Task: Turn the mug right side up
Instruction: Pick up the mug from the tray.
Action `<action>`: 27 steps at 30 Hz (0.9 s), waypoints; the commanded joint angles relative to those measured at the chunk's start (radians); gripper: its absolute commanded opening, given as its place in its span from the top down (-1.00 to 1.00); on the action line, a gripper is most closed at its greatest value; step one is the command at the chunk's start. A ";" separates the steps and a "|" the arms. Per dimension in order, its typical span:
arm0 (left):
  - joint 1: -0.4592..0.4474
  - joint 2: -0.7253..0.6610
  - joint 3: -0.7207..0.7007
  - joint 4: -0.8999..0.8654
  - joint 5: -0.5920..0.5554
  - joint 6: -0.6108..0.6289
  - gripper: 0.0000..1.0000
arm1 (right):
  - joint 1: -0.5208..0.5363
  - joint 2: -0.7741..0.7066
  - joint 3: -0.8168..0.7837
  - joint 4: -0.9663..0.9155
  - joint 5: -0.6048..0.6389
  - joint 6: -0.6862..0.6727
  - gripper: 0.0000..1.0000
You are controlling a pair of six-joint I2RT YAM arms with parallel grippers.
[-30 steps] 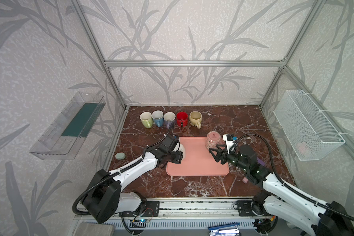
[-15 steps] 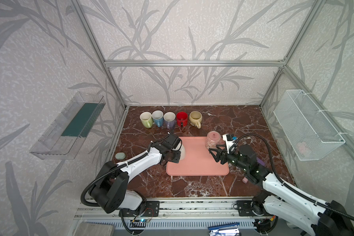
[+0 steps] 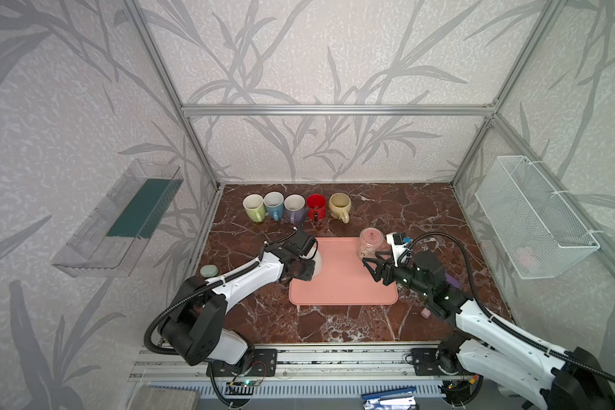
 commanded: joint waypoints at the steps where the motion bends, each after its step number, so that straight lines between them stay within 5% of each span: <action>1: -0.004 0.013 0.031 -0.023 -0.029 0.010 0.34 | 0.003 -0.002 0.000 0.023 -0.003 0.007 -0.39; 16: -0.009 0.023 0.066 -0.044 -0.067 0.018 0.98 | 0.002 0.001 0.001 0.021 -0.006 0.005 -0.39; 27: -0.029 -0.034 0.058 -0.038 -0.061 -0.006 1.00 | 0.002 0.023 0.007 0.016 -0.013 0.003 -0.39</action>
